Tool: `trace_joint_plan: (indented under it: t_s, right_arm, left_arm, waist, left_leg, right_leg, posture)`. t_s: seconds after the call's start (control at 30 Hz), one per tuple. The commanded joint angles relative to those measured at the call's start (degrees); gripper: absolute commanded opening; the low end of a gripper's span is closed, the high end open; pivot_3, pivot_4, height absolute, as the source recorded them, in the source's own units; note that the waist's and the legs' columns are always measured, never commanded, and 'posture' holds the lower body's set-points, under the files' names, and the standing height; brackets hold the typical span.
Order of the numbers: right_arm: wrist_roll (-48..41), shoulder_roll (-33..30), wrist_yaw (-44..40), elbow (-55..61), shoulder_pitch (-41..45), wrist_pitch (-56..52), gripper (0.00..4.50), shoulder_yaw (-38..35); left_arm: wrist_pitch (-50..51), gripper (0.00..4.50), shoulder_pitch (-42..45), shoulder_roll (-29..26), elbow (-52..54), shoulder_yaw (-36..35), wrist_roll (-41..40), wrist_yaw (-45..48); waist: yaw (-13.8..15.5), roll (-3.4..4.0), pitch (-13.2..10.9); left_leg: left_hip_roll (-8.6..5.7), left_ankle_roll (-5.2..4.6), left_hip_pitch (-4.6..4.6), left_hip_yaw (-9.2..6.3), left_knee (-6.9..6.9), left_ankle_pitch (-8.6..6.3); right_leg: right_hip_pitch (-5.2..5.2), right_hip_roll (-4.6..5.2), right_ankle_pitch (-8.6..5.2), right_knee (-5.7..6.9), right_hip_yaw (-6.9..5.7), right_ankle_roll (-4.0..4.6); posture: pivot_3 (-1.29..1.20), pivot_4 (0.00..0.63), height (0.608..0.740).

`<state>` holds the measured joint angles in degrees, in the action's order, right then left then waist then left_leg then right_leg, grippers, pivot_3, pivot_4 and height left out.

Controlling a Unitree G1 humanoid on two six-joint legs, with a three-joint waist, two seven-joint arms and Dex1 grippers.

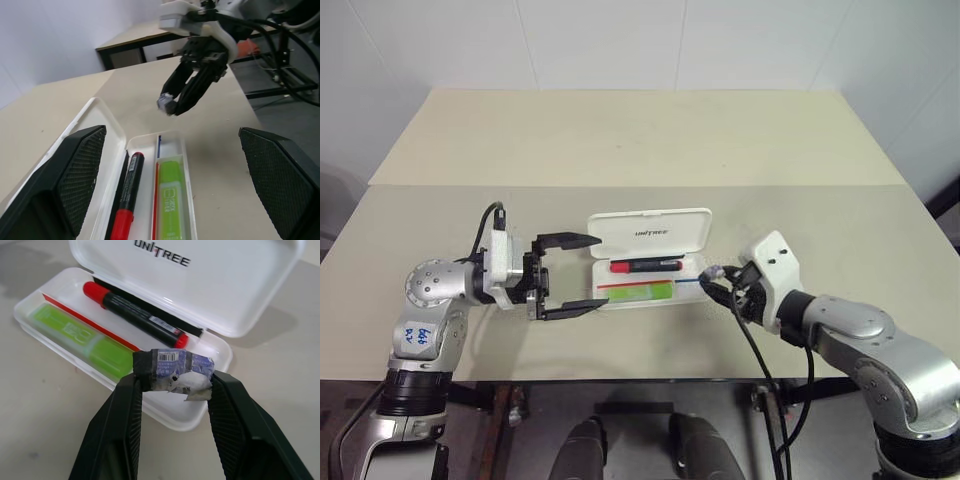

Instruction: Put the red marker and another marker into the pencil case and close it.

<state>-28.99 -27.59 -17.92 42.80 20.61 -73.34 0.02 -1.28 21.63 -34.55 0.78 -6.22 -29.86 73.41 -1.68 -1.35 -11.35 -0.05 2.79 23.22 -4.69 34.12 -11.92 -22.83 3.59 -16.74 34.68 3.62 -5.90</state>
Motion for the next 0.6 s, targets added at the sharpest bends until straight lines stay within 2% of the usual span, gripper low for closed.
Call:
trace_joint_plan:
  t_s: [0.03,0.2,0.3,0.6]
  right_arm:
    - [-0.01,3.72,4.11,1.53,3.85,-7.23,1.60,1.40]
    - [3.51,12.00,10.64,-0.02,8.37,-17.42,1.60,3.78]
    - [5.45,14.25,13.48,-1.14,8.26,-19.08,1.60,4.17]
    - [8.76,13.54,17.83,-5.21,9.81,-19.16,1.60,3.83]
  left_arm:
    - [-1.11,4.50,1.13,-0.61,-1.23,-2.25,-2.74,2.13]
    - [-0.85,4.50,1.61,-1.12,-1.92,-2.71,-2.87,3.23]
    - [-0.42,4.50,1.40,-1.07,-1.08,-2.92,-2.95,3.03]
    - [-0.23,4.50,0.81,-0.61,0.27,-2.93,-3.21,2.35]
  waist:
    - [0.11,0.00,0.00]
    - [0.11,0.00,0.00]
    - [0.26,0.00,0.00]
    - [-0.09,0.00,0.00]
  left_leg:
    - [0.02,0.00,0.01,-0.01,-0.01,0.00]
    - [0.01,0.00,0.06,-0.03,-0.10,0.00]
    - [-0.03,0.01,0.09,-0.05,-0.17,0.00]
    - [-0.04,0.00,0.10,-0.01,-0.21,0.00]
  right_leg:
    - [-0.01,-0.01,0.00,0.01,-0.02,0.02]
    - [-0.09,0.05,-0.01,0.00,-0.03,0.04]
    - [-0.19,0.10,0.00,0.07,-0.04,0.02]
    - [-0.25,0.08,0.00,0.09,-0.02,0.01]
  posture:
    - [0.00,0.150,0.740]
    - [0.00,0.150,0.740]
    - [0.00,0.150,0.740]
    - [0.00,0.150,0.740]
